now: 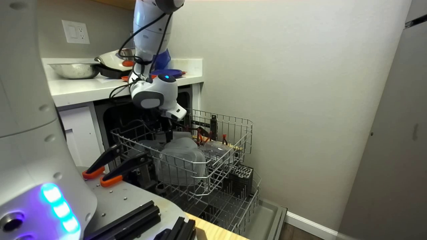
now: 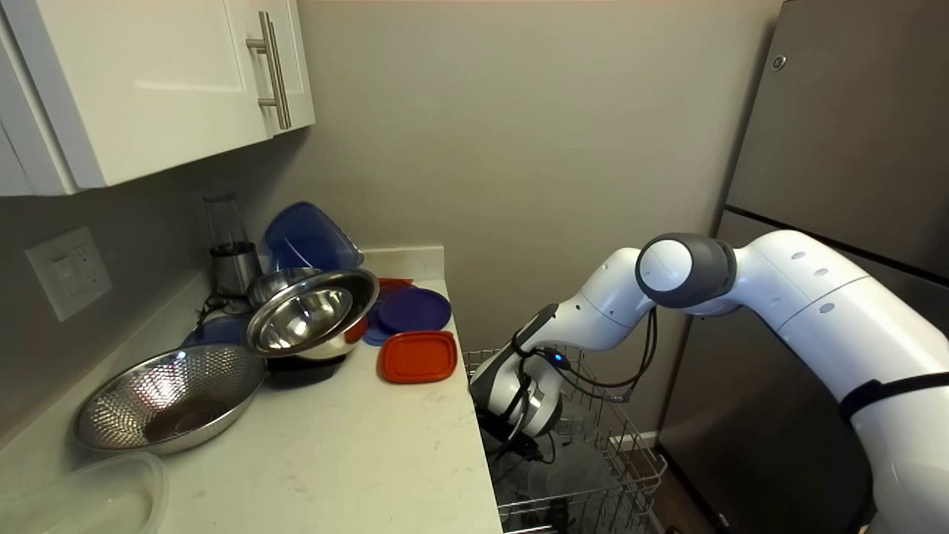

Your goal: Remove the lunch box to the left in front from the dish rack in the dish washer and put it on the kitchen countertop

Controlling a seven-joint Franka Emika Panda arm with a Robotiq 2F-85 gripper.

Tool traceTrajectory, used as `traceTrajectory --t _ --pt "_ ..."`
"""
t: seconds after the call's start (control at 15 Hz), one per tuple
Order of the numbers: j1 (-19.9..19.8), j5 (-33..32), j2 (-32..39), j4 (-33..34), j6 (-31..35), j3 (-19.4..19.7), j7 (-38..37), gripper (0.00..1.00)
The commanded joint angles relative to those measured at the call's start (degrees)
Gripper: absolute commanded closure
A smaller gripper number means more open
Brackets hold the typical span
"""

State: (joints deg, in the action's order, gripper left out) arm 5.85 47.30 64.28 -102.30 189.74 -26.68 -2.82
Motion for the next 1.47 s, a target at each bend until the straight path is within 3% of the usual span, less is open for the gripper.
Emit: traceTrajectory --t 0.0,0.2,0.27,0.4,0.73,1.0,1.4 --pt "-4.6 -1.1 3.0 0.8 6.3 -6.1 1.1 0.00" --pt "-11.4 -5.9 7.2 1.0 12.1 -13.6 0.4 0.00" --pt "-10.4 -7.5 6.7 3.5 8.4 -11.3 -2.7 0.00" --pt "-14.1 -11.1 8.2 3.9 8.5 -13.5 -4.5 0.00" --pt "-19.0 -19.1 11.3 7.4 8.3 -15.5 -10.0 0.00" --pt "-25.6 -26.8 16.0 6.3 8.2 -20.4 -10.2 0.00" --pt "-30.8 -37.9 21.8 3.9 8.0 -22.1 -13.1 0.00"
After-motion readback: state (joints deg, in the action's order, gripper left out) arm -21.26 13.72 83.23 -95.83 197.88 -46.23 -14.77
